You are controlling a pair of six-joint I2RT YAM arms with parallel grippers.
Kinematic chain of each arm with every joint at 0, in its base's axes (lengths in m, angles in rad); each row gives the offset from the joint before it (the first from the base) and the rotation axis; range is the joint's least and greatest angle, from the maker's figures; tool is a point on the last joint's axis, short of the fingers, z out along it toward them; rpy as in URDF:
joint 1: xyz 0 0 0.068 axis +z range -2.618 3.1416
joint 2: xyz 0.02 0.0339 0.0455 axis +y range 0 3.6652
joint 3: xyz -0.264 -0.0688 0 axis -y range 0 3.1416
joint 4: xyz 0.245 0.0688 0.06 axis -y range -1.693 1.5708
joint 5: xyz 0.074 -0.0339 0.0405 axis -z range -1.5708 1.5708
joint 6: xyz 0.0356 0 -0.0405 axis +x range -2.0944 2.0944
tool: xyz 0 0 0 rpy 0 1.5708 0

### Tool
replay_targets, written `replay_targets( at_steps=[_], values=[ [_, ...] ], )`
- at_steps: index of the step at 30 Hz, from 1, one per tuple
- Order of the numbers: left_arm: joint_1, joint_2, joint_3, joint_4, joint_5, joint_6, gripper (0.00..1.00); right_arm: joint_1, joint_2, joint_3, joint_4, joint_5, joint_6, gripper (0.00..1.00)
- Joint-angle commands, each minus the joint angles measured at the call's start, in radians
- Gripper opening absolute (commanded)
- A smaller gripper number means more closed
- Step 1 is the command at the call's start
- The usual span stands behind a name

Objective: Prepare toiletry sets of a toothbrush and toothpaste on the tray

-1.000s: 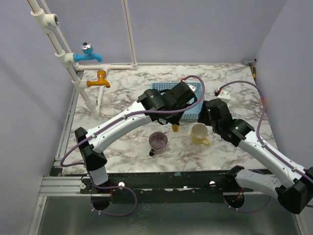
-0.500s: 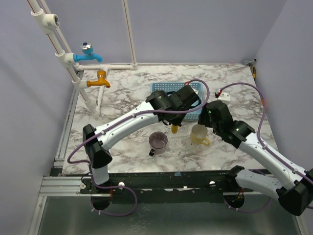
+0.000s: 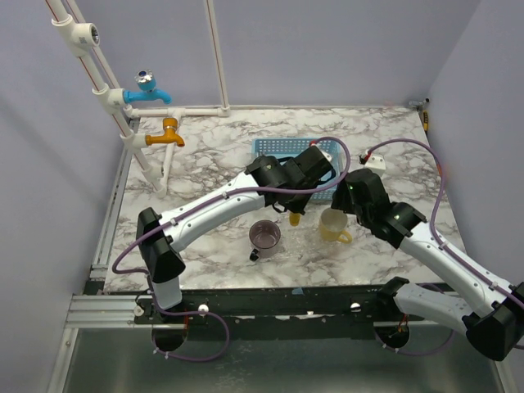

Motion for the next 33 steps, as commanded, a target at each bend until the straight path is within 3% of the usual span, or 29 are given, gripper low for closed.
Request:
replay_targets(
  at_steps=[1, 33],
  values=[
    [-0.006, -0.036, -0.053, 0.022, 0.053, -0.022, 0.00, -0.004, -0.005, -0.017, -0.007, -0.004, 0.008, 0.61],
    [-0.025, -0.093, -0.047, 0.014, 0.041, -0.035, 0.00, -0.004, -0.008, -0.026, 0.002, -0.012, 0.008, 0.61]
  ],
)
